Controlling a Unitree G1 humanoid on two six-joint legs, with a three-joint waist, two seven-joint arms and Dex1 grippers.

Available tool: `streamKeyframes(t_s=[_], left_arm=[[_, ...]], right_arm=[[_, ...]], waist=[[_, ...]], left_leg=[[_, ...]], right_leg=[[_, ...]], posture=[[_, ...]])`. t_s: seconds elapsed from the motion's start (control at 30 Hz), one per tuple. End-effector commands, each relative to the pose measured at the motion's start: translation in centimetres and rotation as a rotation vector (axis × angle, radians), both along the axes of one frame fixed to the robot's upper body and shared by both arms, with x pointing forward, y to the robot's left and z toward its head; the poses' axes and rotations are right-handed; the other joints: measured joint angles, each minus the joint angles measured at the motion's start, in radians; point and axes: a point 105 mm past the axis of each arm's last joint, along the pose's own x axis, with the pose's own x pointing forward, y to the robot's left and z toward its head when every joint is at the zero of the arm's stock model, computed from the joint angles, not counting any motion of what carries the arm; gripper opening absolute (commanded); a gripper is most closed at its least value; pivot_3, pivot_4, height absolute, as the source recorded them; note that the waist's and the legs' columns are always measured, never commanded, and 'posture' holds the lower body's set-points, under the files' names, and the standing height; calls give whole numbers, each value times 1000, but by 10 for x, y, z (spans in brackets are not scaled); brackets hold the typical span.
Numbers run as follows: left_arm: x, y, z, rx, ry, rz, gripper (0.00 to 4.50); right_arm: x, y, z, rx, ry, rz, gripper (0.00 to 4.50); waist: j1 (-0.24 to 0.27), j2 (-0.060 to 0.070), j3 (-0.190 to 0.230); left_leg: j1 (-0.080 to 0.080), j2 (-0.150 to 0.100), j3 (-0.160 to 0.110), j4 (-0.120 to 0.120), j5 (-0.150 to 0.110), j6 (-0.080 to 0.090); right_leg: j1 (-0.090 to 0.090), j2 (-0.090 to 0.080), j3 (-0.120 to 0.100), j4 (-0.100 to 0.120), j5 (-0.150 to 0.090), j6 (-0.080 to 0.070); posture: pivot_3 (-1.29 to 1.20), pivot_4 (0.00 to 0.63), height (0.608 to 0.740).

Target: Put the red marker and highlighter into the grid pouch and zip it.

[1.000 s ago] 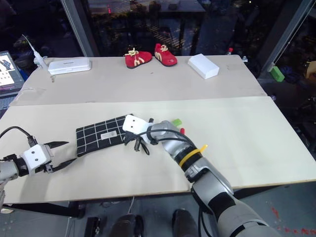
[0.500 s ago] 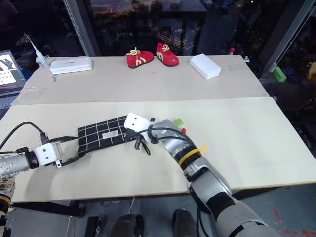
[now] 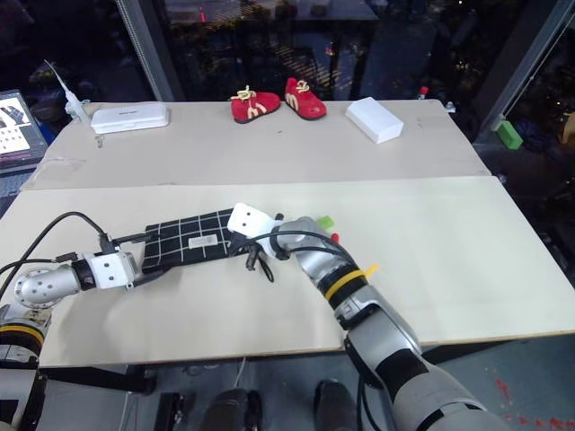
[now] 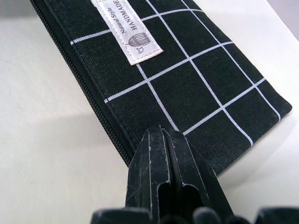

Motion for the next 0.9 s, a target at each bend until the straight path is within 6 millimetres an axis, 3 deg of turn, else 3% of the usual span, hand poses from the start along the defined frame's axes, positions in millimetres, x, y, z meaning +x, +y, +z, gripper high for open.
streamKeyframes(t_s=[0.03, 0.3, 0.53, 0.67, 0.9], left_arm=[[1, -4, 3, -5, -8, -30, 3050], [-2, -2, 7, -60, 22, -43, 69], [-2, 4, 9, -184, 107, 5, 69], [-2, 11, 10, -246, 150, 68, 0], [-4, 13, 18, -373, 161, 163, 0]], right_arm=[[3, -4, 7, 19, -9, -22, 0], [5, -8, 7, 21, -4, -31, 0], [2, 0, 25, 165, 67, -15, 0], [10, -8, 61, 371, 138, -28, 1052], [0, -30, 121, 547, 206, 48, 3535]], waist=[[-1, 0, 0], [-5, 0, 0], [-7, 0, 0], [-8, 0, 0], [-8, 0, 0]], left_leg=[[0, 0, 0, 0, 0, 0], [0, 0, 0, 0, 0, 0], [0, 0, 0, 0, 0, 0], [-1, 0, 0, 0, 0, 0], [-1, 1, -2, 0, 0, 0]], right_leg=[[0, 0, 0, 0, 0, 0], [0, 0, 0, 0, 0, 0], [0, 0, 0, 0, 0, 0], [0, 0, 0, 3, 0, 1], [-1, 0, 0, 6, 0, 1]], posture=[[0, 150, 740], [0, 150, 740], [0, 150, 740], [0, 150, 740], [0, 150, 740]])
